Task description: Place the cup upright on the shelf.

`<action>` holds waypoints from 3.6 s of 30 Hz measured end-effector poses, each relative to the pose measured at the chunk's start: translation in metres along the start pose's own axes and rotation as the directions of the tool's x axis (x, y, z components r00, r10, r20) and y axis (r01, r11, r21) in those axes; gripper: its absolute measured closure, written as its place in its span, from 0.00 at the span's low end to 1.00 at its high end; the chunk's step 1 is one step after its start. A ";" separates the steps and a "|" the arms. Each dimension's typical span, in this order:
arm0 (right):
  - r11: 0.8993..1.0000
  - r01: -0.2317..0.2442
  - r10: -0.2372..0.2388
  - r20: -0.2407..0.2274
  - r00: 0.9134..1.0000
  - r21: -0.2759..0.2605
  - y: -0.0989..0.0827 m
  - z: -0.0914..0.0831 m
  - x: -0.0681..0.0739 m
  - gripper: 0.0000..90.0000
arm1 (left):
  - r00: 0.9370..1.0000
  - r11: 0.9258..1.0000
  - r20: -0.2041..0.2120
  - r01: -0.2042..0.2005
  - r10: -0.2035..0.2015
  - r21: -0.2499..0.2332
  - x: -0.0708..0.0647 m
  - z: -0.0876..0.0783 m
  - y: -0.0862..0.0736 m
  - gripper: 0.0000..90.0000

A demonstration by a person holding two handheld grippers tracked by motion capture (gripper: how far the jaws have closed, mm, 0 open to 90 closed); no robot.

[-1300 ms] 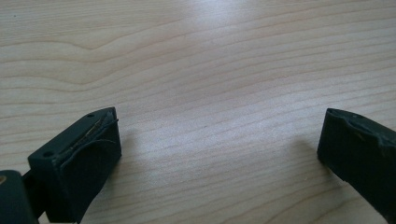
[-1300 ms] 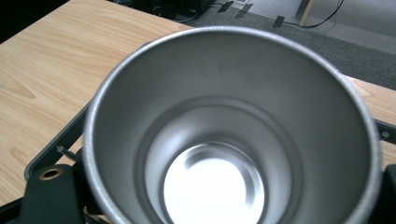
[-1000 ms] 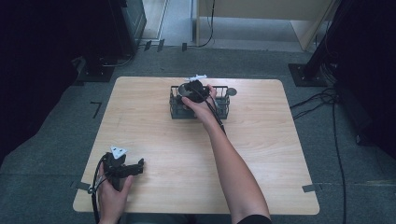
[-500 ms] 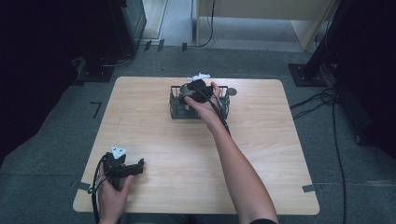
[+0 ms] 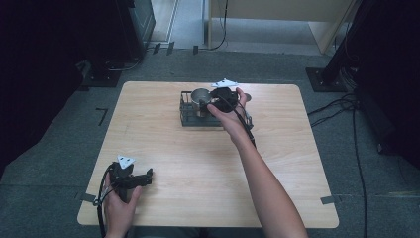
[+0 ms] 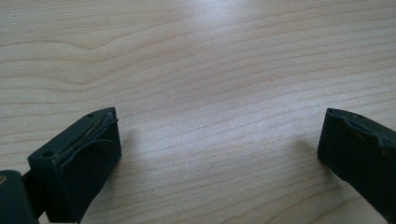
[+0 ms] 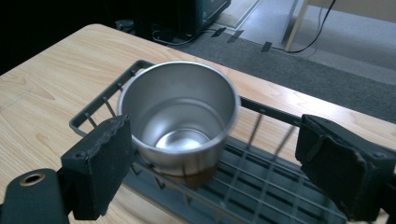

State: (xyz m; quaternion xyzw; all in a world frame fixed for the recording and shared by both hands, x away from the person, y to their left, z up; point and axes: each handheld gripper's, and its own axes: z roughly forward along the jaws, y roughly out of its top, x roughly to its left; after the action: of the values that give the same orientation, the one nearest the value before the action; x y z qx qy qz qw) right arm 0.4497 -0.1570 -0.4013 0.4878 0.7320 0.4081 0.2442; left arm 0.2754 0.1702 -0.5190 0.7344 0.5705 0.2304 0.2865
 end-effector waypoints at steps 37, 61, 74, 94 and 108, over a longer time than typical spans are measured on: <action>0.999 -0.032 0.033 0.040 0.999 -0.031 -0.066 -0.068 -0.046 0.14 | 1.000 1.000 -0.001 0.001 -0.001 0.001 -0.001 0.000 0.000 0.00; 0.996 -0.082 0.080 0.064 0.995 0.023 -0.126 -0.080 -0.066 0.14 | 1.000 1.000 -0.001 -0.001 0.001 0.000 -0.001 0.000 0.000 0.00; 0.992 -0.120 0.116 0.091 0.989 0.043 -0.158 -0.091 -0.081 0.14 | 1.000 1.000 -0.001 -0.002 0.002 0.001 -0.001 0.000 0.000 0.00; 0.983 -0.173 0.164 0.132 0.978 0.062 -0.197 -0.111 -0.097 0.14 | 1.000 1.000 -0.001 -0.002 0.002 0.001 -0.001 0.000 0.000 0.00; 0.972 -0.221 0.207 0.163 0.965 0.073 -0.224 -0.129 -0.112 0.14 | 1.000 1.000 -0.001 -0.002 0.002 0.001 -0.001 0.000 0.000 0.00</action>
State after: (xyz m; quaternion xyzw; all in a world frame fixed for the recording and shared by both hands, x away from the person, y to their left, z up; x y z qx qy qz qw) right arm 0.2820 -0.3483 -0.5217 0.6049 0.6716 0.3594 0.2322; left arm 0.2755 0.1692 -0.5190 0.7349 0.5702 0.2308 0.2856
